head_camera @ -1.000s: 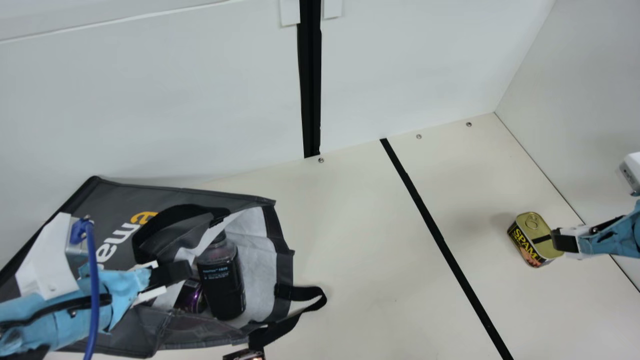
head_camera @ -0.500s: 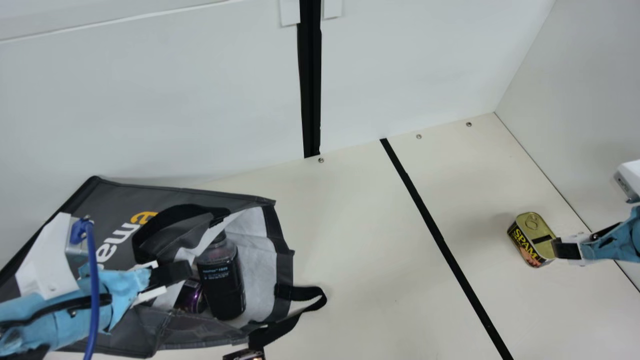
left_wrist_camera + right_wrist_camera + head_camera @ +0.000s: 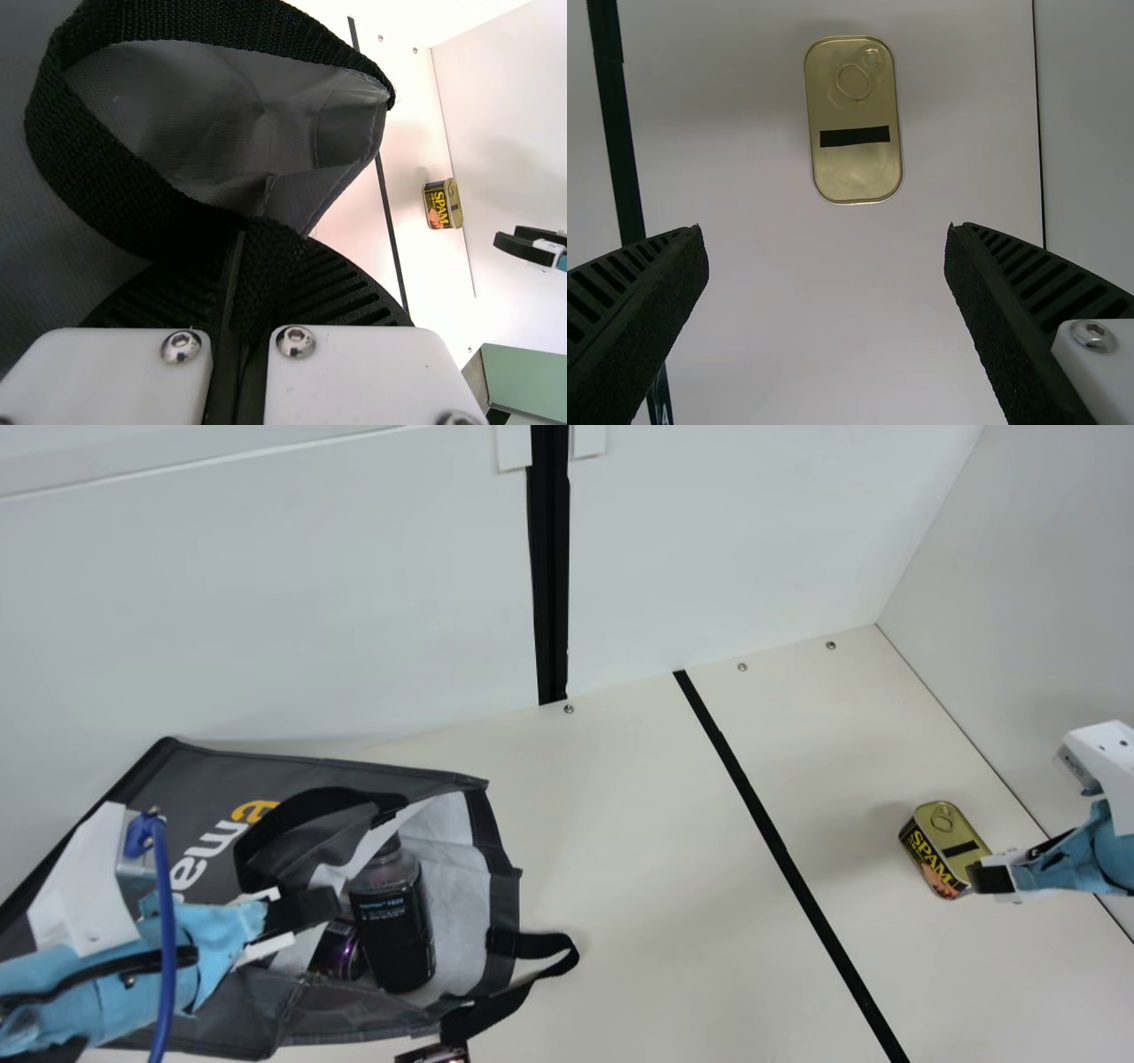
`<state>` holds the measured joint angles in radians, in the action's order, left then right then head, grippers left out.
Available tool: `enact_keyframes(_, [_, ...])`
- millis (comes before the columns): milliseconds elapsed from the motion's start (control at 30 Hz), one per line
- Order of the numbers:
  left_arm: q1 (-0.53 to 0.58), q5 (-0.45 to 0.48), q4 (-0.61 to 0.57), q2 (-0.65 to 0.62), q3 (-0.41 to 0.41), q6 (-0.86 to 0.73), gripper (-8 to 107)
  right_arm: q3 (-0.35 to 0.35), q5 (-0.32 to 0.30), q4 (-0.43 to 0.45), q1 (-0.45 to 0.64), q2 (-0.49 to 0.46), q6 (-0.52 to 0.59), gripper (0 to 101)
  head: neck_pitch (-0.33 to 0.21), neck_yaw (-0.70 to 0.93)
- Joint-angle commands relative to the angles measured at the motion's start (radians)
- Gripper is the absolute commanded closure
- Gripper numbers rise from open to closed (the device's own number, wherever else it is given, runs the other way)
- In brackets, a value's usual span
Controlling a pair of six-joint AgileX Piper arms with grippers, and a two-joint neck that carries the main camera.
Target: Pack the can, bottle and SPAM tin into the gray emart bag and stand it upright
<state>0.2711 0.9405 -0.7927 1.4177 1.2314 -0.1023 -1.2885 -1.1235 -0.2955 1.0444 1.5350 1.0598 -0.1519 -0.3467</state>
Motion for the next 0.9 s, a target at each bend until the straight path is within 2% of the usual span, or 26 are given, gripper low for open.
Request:
enact_keyframes(0, [0.0,0.0,0.0,0.0,0.0,0.0,107,0.002,0.013,0.009,-0.006,0.013,-0.005,6,-0.023,-0.002])
enact_keyframes(400, [0.0,0.0,0.0,0.0,0.0,0.0,107,0.009,0.093,0.052,-0.063,0.102,-0.037,6,-0.023,-0.002])
enact_keyframes(867, [0.0,0.0,0.0,0.0,0.0,0.0,107,-0.022,0.162,0.1,-0.139,0.221,-0.101,6,-0.023,-0.002])
